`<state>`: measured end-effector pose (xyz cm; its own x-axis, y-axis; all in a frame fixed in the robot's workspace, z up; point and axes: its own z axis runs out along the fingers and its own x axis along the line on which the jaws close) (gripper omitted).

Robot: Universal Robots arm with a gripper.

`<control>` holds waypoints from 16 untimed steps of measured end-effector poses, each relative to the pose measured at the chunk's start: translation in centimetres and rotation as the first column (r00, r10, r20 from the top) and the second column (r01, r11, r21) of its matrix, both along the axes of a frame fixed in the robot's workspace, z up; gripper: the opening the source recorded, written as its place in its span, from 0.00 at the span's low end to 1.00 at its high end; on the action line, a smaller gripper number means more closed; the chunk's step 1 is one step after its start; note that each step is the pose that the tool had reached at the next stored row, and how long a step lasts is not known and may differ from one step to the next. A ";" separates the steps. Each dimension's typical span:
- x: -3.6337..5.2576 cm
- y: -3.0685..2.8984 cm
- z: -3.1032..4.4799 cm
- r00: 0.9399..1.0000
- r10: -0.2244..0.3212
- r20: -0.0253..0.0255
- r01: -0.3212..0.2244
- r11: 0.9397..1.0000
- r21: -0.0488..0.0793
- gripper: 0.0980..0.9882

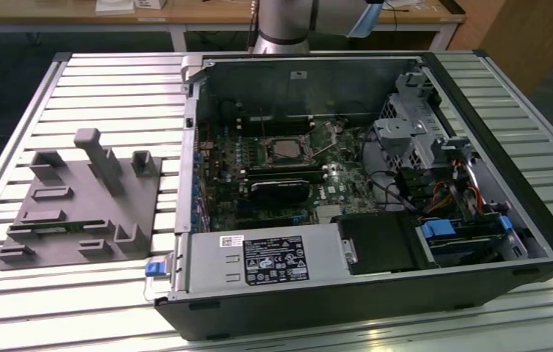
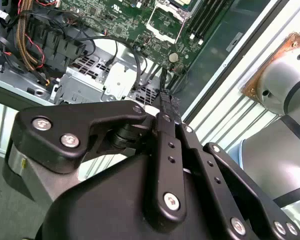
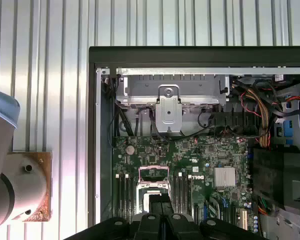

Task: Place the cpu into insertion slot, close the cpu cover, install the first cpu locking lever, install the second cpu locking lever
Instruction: 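Close the cpu cover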

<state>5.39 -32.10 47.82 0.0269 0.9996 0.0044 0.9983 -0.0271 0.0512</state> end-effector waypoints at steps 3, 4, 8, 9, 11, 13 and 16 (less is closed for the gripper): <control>0.00 0.00 -0.12 1.000 0.000 0.000 0.000 1.000 0.000 0.01; 0.00 0.00 -0.15 1.000 0.000 0.000 0.000 1.000 0.000 0.01; 0.00 0.00 -0.15 1.000 0.000 0.000 0.000 1.000 0.000 0.01; 0.00 0.00 -0.15 1.000 0.000 0.000 0.000 1.000 0.000 0.01; 0.00 0.00 -0.15 1.000 0.000 0.000 0.000 1.000 0.000 0.01; 0.00 0.00 -0.17 1.000 0.000 0.000 0.000 1.000 0.000 0.01; 0.00 0.00 -0.40 1.000 0.000 0.000 0.000 1.000 0.000 0.01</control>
<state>5.39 -32.10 47.42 0.0269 0.9996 0.0043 0.9983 -0.0271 0.0511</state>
